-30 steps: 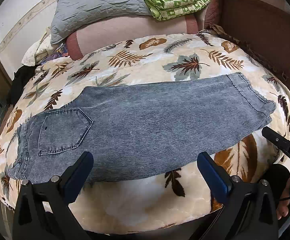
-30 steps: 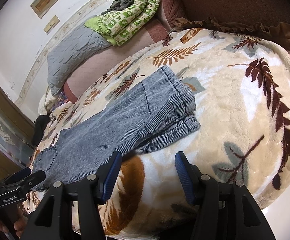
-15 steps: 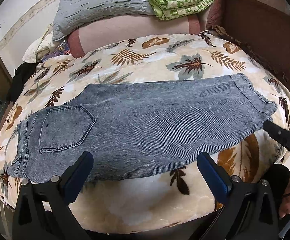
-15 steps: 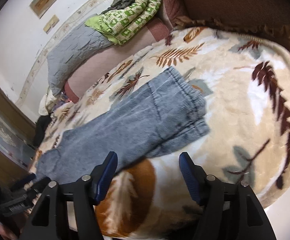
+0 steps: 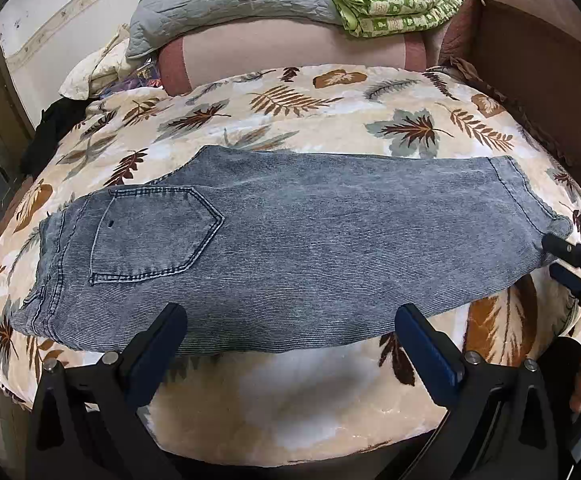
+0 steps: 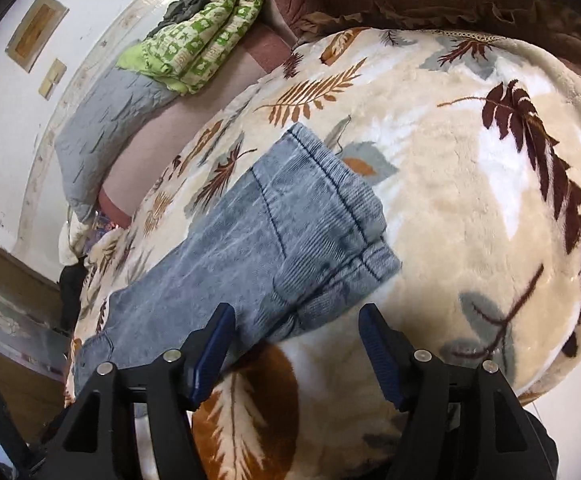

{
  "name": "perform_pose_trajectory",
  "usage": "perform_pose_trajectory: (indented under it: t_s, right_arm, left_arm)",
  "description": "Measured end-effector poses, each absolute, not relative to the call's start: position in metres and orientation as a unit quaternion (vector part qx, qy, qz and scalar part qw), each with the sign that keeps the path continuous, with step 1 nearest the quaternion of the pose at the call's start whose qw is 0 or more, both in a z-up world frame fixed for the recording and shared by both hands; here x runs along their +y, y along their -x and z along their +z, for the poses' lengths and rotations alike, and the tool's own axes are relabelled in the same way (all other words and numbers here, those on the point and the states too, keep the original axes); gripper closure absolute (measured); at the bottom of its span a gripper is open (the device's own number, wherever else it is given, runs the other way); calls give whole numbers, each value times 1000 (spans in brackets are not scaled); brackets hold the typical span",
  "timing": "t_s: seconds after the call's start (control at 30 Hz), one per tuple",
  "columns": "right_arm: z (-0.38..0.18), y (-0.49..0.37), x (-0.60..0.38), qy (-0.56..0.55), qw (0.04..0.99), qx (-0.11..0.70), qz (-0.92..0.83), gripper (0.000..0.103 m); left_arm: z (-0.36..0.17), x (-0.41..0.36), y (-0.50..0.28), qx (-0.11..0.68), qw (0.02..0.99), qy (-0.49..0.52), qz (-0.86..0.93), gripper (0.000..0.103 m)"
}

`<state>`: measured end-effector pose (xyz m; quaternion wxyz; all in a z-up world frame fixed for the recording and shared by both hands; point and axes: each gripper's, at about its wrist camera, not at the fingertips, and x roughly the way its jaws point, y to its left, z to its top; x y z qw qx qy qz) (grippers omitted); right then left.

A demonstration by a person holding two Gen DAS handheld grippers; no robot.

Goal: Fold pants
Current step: 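Lower the right gripper onto the turned-back leg hem and grasp it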

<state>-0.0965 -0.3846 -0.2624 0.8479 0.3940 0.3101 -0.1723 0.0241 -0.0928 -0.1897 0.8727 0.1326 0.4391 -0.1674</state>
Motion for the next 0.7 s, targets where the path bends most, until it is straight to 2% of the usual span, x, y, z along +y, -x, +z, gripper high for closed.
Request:
perform_pose_trajectory:
  t_s: [0.37, 0.4, 0.43, 0.47, 0.53, 0.7]
  right_arm:
    - [-271, 92, -413, -459, 834, 260, -162, 35]
    - [-271, 92, -415, -464, 832, 258, -162, 45]
    - [-272, 92, -418, -469, 829, 259, -164, 63]
    - [-274, 91, -423, -475, 823, 266, -161, 70]
    - [-275, 90, -429, -486, 817, 266, -158, 75]
    - [-247, 73, -418, -432, 842, 276, -166, 80]
  left_arm:
    - [-190, -97, -21, 438, 870, -146, -172, 0]
    - [-190, -97, -21, 437, 871, -147, -171, 0]
    - [-190, -95, -22, 436, 872, -147, -169, 0]
    - [-190, -93, -23, 436, 872, -146, -166, 0]
    - [-191, -86, -28, 440, 873, -140, -158, 0]
    - [-192, -57, -47, 448, 878, -115, -123, 0]
